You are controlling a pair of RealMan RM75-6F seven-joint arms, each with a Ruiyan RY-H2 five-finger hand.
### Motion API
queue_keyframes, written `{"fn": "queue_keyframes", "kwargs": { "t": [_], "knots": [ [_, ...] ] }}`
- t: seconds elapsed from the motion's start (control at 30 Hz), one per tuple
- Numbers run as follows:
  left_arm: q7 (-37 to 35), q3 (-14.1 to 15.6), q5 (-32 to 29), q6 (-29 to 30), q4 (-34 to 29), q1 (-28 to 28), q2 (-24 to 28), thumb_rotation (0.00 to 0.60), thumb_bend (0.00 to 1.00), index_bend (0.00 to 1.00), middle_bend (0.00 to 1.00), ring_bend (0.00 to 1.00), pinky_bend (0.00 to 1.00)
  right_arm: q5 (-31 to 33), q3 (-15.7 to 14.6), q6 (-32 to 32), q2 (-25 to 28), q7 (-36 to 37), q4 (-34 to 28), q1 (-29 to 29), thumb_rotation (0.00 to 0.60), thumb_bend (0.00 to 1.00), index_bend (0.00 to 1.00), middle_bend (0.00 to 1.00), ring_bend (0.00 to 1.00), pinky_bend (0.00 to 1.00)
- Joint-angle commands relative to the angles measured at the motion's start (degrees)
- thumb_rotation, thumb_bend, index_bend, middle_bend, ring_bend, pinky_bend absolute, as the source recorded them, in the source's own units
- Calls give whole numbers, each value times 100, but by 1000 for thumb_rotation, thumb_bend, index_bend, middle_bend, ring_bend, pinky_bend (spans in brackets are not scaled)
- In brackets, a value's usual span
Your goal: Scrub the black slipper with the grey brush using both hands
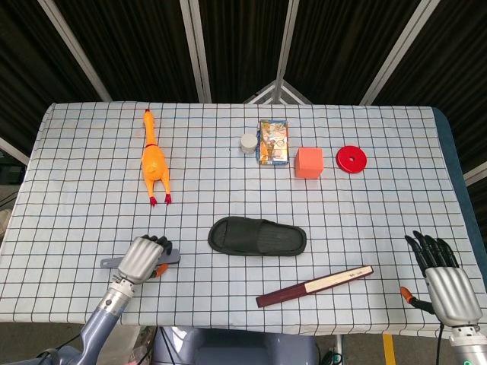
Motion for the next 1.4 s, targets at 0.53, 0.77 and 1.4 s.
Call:
{"fn": "queue_keyframes", "kwargs": {
  "t": [0.53, 0.77, 1.4],
  "knots": [
    [-383, -93, 365, 423, 131, -78, -93, 600, 579, 545, 675, 567, 620, 8, -21, -40, 23, 33, -6, 12, 600, 291, 0, 0, 0, 11],
    [-219, -407, 415, 302, -311, -386, 117, 600, 582, 562, 690, 579, 631, -186, -27, -54, -96, -6, 93, 84, 600, 294, 0, 0, 0, 11],
    [542, -1848, -1017, -1193, -361, -2059, -469, 600, 580, 569, 698, 588, 637, -1053, -42, -1826, -1818, -1536, 686, 1404, 600, 787, 0, 0, 0, 165]
  ]
}}
